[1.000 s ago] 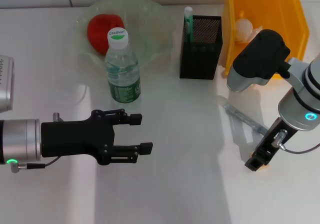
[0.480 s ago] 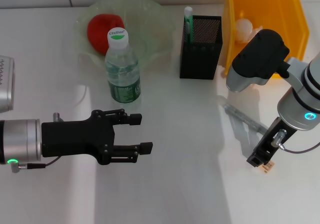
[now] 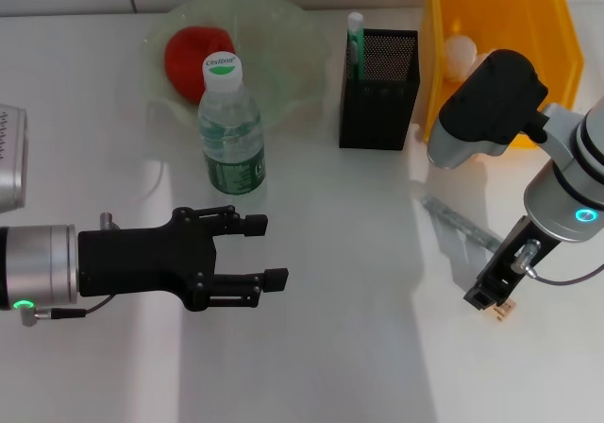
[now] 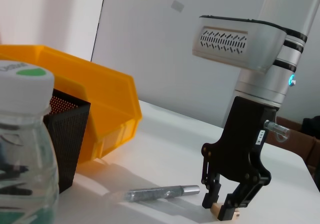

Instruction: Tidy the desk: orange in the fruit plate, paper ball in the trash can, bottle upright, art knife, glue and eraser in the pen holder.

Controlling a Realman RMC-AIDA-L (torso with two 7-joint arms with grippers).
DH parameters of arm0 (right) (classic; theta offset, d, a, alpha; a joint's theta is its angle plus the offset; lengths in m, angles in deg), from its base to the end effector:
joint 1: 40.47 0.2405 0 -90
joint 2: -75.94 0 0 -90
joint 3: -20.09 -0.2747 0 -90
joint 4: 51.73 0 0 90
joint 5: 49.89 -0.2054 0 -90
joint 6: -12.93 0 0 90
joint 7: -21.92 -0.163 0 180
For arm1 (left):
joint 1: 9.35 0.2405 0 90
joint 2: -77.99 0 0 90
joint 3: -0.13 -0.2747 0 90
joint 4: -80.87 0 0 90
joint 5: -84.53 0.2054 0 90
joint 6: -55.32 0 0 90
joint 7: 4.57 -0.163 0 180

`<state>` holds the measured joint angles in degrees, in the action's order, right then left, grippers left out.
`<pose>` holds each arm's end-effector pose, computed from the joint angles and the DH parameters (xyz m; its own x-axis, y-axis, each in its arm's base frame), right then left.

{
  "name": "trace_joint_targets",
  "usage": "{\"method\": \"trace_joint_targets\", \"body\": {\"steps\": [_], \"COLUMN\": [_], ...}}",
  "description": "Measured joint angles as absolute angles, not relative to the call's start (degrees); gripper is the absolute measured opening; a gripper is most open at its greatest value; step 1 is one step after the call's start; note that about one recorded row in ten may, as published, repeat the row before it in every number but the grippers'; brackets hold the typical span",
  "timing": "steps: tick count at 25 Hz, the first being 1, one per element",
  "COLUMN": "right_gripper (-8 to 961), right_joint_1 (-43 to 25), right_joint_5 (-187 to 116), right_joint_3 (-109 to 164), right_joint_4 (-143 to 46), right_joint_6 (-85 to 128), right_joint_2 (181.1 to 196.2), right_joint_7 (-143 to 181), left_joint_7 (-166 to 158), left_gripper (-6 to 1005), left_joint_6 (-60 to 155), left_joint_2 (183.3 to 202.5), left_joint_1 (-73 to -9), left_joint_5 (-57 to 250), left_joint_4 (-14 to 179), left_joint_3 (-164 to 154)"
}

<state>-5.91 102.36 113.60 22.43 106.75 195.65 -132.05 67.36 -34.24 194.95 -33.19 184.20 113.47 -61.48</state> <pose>0.2179 0.3237 -0.0641 0.6186 -0.6384 0.4580 -0.5051 -0.7696 -0.3906 -0.2744 0.2897 -0.0582 0.8133 0.3232 0.4839 0.3710 -0.9286 -0.0034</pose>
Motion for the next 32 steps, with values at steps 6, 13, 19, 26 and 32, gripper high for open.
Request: {"method": "trace_joint_targets", "body": {"steps": [6,13,19,26,32], "right_gripper": [253,254,254,251,287], "right_joint_1": [-6.40,-6.05,-2.83,-0.10,2.57], "right_joint_5": [102.33,102.47,102.54,102.12,101.92], "right_joint_3": [113.16,108.60,98.12,90.34,90.87], "right_joint_4": [26.34,32.94,39.90,38.54,30.13], "right_joint_6": [108.14,110.94,110.85,95.41,87.31], "right_joint_2": [195.57,195.40,195.25,195.19,195.21], "right_joint_7": [-132.20,-132.37,-131.96,-131.88,-131.54], "left_joint_7": [67.48,67.50,67.50,67.50,67.50], "left_gripper": [783,783,783,783,783], "left_joint_6": [-34.27,-34.42,-34.43,-34.57,-34.60], "left_joint_2": [194.89,194.79,194.83,194.93,195.07], "left_joint_1": [-33.35,-33.45,-33.61,-33.87,-34.22], "left_joint_5": [184.20,184.20,184.20,184.20,184.20], "left_joint_4": [113.47,113.47,113.48,113.48,113.45], "left_joint_3": [-61.47,-61.46,-61.48,-61.48,-61.48]}}
